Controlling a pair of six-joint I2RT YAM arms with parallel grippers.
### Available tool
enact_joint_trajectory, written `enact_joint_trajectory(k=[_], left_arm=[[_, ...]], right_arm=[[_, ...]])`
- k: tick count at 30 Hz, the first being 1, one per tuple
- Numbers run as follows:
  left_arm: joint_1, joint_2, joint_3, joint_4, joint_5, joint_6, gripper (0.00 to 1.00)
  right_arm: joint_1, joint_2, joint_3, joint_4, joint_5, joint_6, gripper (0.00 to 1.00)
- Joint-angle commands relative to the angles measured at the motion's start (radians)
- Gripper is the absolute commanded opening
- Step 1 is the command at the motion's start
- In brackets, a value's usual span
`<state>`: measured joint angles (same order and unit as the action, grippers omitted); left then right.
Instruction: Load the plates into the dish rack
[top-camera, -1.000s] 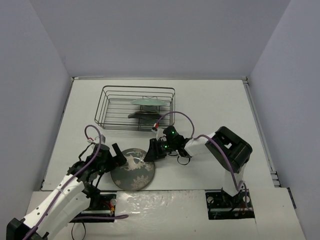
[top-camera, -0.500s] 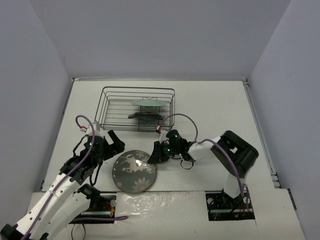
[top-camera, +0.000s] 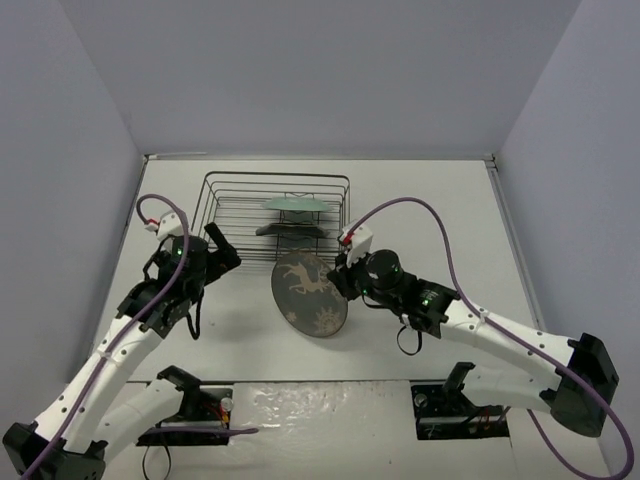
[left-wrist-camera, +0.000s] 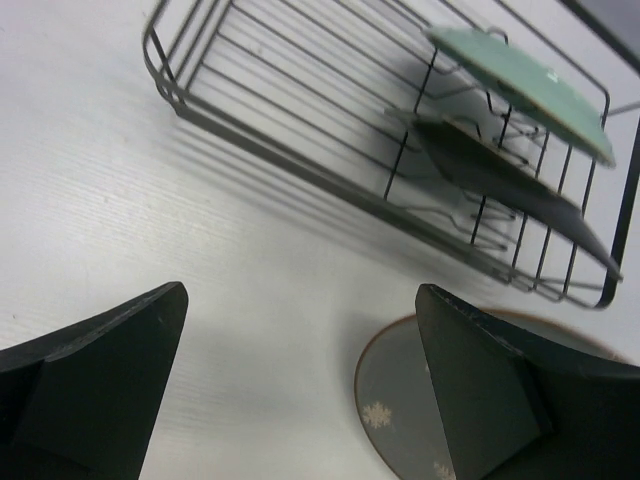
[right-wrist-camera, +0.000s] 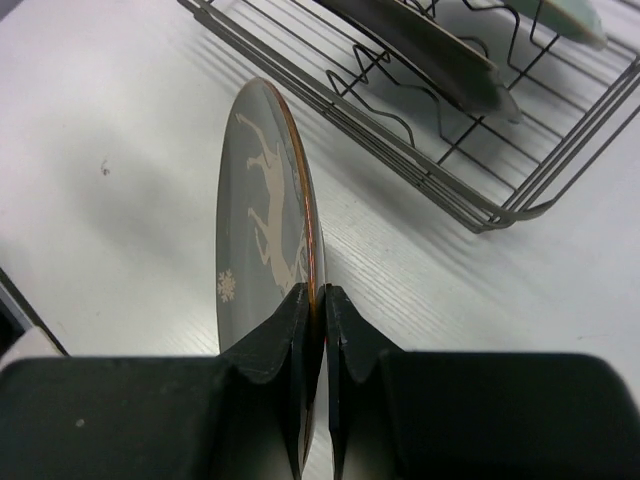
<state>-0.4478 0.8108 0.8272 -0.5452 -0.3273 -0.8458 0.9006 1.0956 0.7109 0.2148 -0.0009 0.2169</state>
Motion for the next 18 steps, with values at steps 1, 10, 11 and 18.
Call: enact_joint_trajectory(k=[1,10,11,18], left_arm=[[0.135,0.112,0.150,0.033,-0.001,0.074,0.97],[0.441,0.403,0.350,0.172,0.358,0.509,0.97],[0.463,0.447,0.387,0.165,0.410,0.553,0.97],[0.541,0.603,0.478,0.132,0.421,0.659,0.70]], right_arm=[[0.098,-0.054,0.138,0.081,0.162,-0.162,0.00],[0.126,0.023,0.365,-0.015,0.193,-0.268,0.00],[0.126,0.050,0.396,-0.040,0.214,-0.260,0.00],[0.142,0.080,0.457,0.021,0.198,-0.516,0.00]])
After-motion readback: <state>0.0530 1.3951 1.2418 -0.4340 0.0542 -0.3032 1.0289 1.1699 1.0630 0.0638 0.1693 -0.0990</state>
